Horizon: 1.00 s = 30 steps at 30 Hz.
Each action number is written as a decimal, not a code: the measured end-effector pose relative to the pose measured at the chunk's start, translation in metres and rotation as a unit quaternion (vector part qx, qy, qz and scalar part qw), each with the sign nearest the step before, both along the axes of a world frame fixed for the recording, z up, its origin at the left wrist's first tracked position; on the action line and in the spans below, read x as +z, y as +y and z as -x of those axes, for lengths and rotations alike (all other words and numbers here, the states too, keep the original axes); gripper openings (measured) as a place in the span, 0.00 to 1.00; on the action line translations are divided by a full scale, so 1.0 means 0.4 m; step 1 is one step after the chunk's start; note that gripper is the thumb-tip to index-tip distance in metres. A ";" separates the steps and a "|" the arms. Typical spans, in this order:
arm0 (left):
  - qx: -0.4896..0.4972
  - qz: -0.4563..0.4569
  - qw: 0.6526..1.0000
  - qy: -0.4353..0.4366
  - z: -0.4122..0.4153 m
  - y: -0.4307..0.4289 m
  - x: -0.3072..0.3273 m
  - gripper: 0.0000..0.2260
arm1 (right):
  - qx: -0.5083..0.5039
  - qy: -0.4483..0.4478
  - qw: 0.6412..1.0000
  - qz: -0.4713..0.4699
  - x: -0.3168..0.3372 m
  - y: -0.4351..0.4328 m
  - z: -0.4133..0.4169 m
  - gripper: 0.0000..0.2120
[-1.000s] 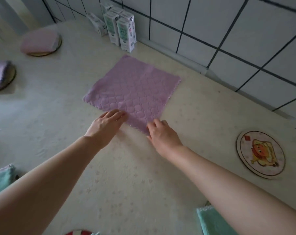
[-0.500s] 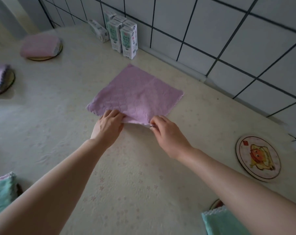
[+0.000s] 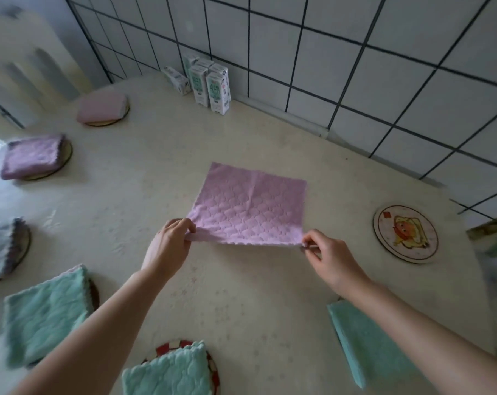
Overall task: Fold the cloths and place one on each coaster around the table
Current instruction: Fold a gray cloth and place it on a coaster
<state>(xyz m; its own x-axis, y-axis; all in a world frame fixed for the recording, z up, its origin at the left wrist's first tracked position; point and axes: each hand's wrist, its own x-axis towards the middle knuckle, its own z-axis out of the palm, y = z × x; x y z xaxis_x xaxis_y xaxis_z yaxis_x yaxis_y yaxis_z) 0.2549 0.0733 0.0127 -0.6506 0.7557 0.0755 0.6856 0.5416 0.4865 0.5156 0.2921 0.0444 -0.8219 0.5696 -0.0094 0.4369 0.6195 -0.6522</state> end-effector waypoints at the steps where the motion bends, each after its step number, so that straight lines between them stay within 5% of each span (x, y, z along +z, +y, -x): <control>1: 0.005 -0.006 1.000 -0.013 -0.024 -0.022 0.009 0.12 | -0.013 0.001 1.000 0.001 -0.009 -0.018 -0.023 0.05; 9: 0.012 -0.018 0.999 -0.043 -0.197 -0.198 0.077 0.11 | -0.070 0.007 0.997 0.044 -0.026 -0.141 -0.217 0.09; 15: 0.075 -0.040 0.985 -0.148 -0.279 -0.288 0.103 0.13 | -0.109 0.041 0.988 0.096 -0.007 -0.210 -0.313 0.16; 30: 0.271 -0.141 0.871 -0.385 -0.193 -0.152 0.053 0.05 | -0.251 0.010 0.948 0.195 -0.034 -0.106 -0.189 0.07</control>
